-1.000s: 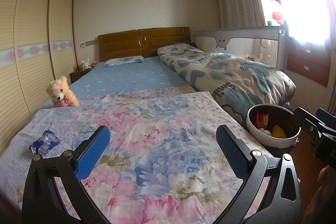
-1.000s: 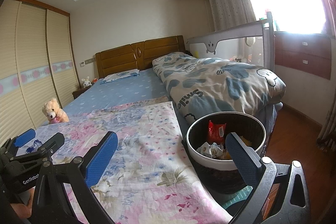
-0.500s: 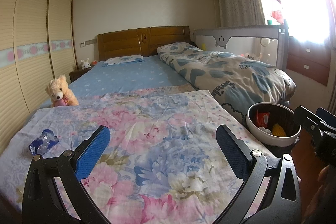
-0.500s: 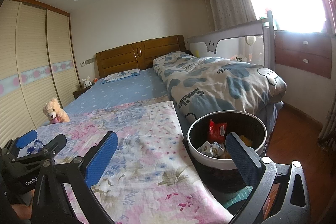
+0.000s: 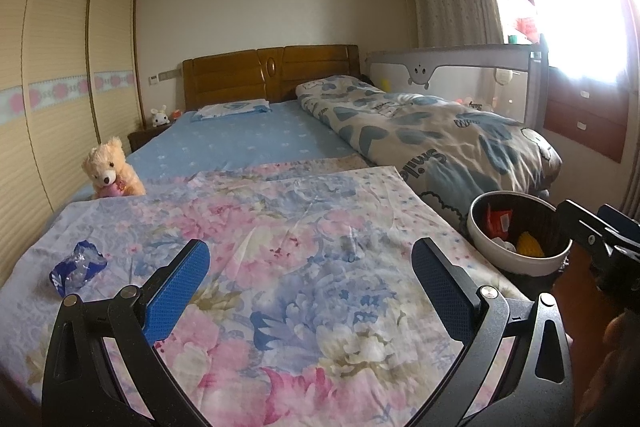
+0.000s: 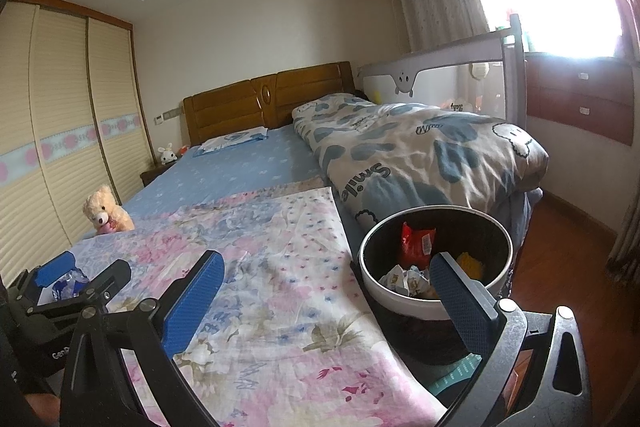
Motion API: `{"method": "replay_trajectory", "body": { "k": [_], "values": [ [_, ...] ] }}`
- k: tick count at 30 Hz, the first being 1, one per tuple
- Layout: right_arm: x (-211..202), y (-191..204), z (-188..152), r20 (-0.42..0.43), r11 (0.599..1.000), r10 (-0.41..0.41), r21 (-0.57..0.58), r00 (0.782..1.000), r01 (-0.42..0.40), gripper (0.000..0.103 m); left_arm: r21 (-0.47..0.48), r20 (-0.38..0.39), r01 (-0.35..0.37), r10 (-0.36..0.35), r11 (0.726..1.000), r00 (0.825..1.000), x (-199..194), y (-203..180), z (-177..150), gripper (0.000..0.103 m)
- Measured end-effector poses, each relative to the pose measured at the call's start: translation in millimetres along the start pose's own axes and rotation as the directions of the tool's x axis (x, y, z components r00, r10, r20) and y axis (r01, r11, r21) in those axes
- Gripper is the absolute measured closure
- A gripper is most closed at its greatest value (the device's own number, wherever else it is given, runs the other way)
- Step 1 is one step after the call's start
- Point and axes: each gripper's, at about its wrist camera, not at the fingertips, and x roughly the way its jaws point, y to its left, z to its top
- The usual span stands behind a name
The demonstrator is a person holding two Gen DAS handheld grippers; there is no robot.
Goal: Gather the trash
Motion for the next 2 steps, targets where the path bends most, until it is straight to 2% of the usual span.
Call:
{"method": "replay_trajectory", "body": {
  "k": [2],
  "values": [
    [3.1,-1.5,0.5,-0.008,1.000,0.005,0.003,1.000,-0.005,0.000,0.000,-0.002,0.001,-0.001,1.000,1.000,0.2,0.1,0.0,0.000]
  ]
}}
